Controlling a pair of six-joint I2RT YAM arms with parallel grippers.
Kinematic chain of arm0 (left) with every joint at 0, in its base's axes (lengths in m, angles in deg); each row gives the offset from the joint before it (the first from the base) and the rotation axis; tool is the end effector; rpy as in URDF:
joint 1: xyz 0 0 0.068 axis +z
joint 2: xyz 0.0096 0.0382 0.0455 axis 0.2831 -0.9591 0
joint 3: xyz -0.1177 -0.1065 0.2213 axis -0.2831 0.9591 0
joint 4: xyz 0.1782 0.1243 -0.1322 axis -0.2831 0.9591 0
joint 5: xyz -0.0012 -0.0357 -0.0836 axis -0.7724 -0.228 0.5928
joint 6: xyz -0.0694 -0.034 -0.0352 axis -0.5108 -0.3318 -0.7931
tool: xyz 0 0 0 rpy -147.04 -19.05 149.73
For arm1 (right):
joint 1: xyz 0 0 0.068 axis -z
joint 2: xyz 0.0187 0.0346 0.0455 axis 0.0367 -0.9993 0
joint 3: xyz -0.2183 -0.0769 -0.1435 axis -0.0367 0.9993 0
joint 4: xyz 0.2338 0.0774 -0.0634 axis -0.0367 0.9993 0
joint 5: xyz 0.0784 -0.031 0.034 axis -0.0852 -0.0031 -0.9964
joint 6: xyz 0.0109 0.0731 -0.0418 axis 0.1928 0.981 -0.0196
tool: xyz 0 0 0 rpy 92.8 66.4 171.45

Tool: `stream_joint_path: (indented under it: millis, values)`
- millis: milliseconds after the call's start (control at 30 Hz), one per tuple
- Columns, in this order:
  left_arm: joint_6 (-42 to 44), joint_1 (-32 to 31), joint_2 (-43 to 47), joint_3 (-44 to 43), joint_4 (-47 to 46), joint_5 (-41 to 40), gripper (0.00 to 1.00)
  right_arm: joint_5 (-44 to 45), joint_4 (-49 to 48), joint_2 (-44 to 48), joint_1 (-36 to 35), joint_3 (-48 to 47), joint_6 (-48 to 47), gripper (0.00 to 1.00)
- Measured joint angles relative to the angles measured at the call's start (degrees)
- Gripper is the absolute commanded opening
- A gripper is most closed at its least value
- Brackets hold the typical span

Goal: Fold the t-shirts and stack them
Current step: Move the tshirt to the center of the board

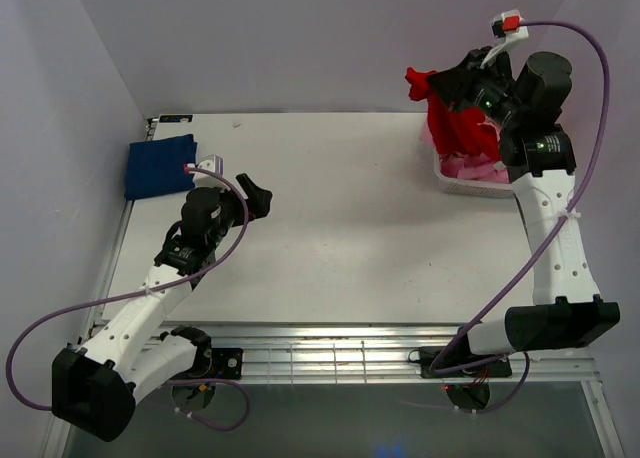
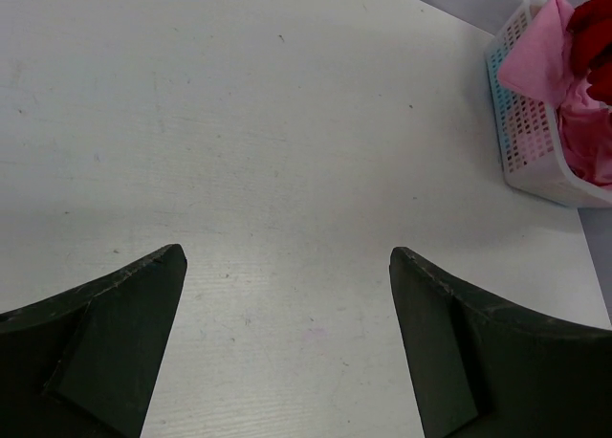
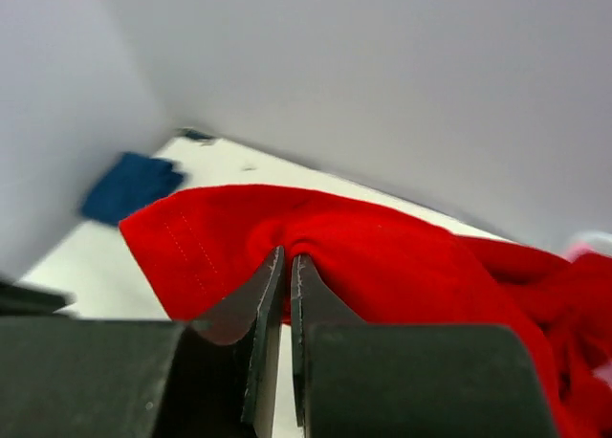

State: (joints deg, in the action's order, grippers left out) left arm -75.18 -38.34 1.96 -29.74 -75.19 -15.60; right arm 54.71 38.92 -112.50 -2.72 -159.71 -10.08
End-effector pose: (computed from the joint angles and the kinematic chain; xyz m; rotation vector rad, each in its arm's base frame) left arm 0.2385 -0.0880 0.2762 -0.2188 1.9320 -0.5253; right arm 0.3186 0.0550 0.5115 -0.2589 1.5129 0.4788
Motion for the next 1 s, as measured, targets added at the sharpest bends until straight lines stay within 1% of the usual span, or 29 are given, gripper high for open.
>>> stream_joint_path:
  millis: [133, 267, 333, 433, 533, 600, 667, 767, 800, 867, 900, 1000]
  values:
    - [-0.2, 0.0, 0.7, 0.0, 0.0, -0.5, 0.98, -14.8, -2.2, -2.0, -3.1, -2.8, 7.7, 0.08]
    - [-0.7, 0.0, 0.7, 0.0, 0.0, -1.2, 0.98, -24.8, -6.2, -6.1, -7.1, -6.0, 15.6, 0.08]
    - [-0.8, 0.0, 0.7, 0.0, 0.0, -1.5, 0.98, -29.4, -9.9, -7.5, -8.8, -6.8, 20.9, 0.08]
    - [-1.1, 0.0, 0.7, 0.0, 0.0, -1.9, 0.98, -35.4, -18.3, -9.6, -9.9, -8.7, 30.3, 0.08]
    - [-1.3, 0.0, 0.7, 0.0, 0.0, -2.4, 0.98, -38.8, -25.4, -9.7, -9.8, -8.7, 36.3, 0.08]
    - [-1.6, 0.0, 0.9, 0.1, 0.1, -2.9, 0.98, -39.5, -27.3, -8.5, -9.7, -7.3, 37.2, 0.08]
    - [-1.6, 0.0, 1.5, 0.2, 0.4, -3.3, 0.98, -39.6, -28.0, -6.1, -9.4, -3.4, 37.0, 0.08]
    - [-1.6, 0.0, 2.9, 0.3, 1.0, -4.3, 0.98, -38.3, -27.6, -0.5, -7.4, 7.6, 34.4, 0.08]
    - [-1.6, 0.0, 3.5, 0.3, 1.3, -4.6, 0.98, -36.7, -26.8, 1.4, -6.4, 11.9, 32.5, 0.08]
    - [-1.5, 0.0, 4.5, 0.3, 1.7, -5.1, 0.98, -32.3, -21.4, 4.1, -4.3, 19.2, 28.2, 0.08]
    - [-1.6, 0.0, 4.9, 0.3, 1.7, -5.3, 0.98, -28.5, -17.7, 4.8, -3.5, 21.8, 25.6, 0.08]
    - [-1.6, 0.0, 5.4, 0.3, 1.7, -5.6, 0.98, -13.6, -7.1, 5.3, -2.2, 28.0, 18.3, 0.08]
